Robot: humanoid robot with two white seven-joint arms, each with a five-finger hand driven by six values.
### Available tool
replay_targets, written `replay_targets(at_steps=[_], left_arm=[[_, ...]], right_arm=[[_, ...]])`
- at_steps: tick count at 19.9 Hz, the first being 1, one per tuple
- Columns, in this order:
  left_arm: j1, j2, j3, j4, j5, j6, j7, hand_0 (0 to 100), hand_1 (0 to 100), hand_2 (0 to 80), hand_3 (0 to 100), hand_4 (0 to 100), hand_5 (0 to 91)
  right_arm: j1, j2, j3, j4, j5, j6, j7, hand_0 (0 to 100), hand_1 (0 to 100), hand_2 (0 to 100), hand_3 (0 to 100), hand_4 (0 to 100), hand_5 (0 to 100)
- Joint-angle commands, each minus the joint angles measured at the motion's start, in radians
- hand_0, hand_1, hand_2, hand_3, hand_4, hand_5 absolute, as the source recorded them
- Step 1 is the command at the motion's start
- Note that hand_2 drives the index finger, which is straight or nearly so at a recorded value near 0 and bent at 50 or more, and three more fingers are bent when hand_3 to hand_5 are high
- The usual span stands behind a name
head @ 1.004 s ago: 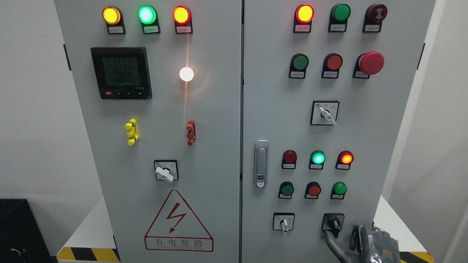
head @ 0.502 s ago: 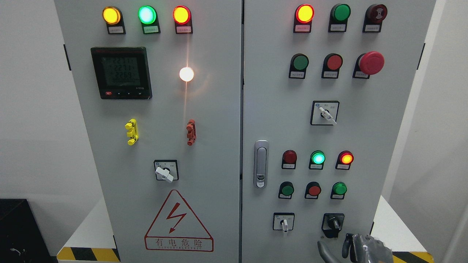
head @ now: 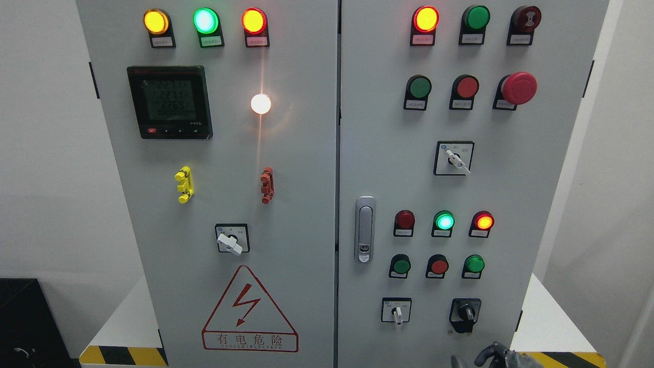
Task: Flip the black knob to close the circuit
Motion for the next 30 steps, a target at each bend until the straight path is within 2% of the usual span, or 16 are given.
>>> replay_targets(at_steps=[1,3,4,5,7,10,12,17,30], left_arm=[[0.023,0.000,0.000,-0.029,0.000,0.000,0.000,12,56,0.0,0,0,0.0],[0.023,0.000,0.000,-0.029,0.000,0.000,0.000,12,56,0.0,0,0,0.0],[0.023,0.000,0.000,-0.029,0.000,0.000,0.000,12,56,0.0,0,0,0.0],[0.023,0.000,0.000,-0.029,0.000,0.000,0.000,12,56,0.0,0,0,0.0],[0.023,0.000,0.000,-0.029,0.000,0.000,0.000,12,56,0.0,0,0,0.0],[0.023,0.000,0.000,-0.029,0.000,0.000,0.000,12,56,0.0,0,0,0.0],[0.023,0.000,0.000,-0.029,0.000,0.000,0.000,12,56,0.0,0,0,0.0],[0.023,0.000,0.000,-0.029,0.000,0.000,0.000,12,56,0.0,0,0,0.0],[0.021,0.000,0.000,-0.029,0.000,0.000,0.000,12,56,0.0,0,0,0.0]], right_arm=[[0.096,0.007,0.062,-0.141,-0.320,-0.001,0.002,0,13,28,47,47,46],[0.125,0.006,0.062,-0.167,-0.487,-0.001,0.018,0,12,23,42,41,36],[0.133,0.006,0.062,-0.170,-0.558,-0.002,0.043,0,12,20,37,35,28],[0.138,0.006,0.061,-0.173,-0.609,-0.004,0.072,0,11,19,36,34,26],[0.144,0.004,0.059,-0.175,-0.690,-0.017,0.101,0,6,10,24,23,16],[0.149,0.004,0.058,-0.168,-0.794,-0.045,0.147,0,3,5,18,16,10],[0.149,0.004,0.055,-0.168,-0.814,-0.050,0.157,0,0,1,12,9,3],[0.167,0.004,0.056,-0.168,-0.835,-0.079,0.192,0,0,0,7,2,0],[0.170,0.004,0.059,-0.165,-0.841,-0.080,0.196,0,0,0,2,0,0]])
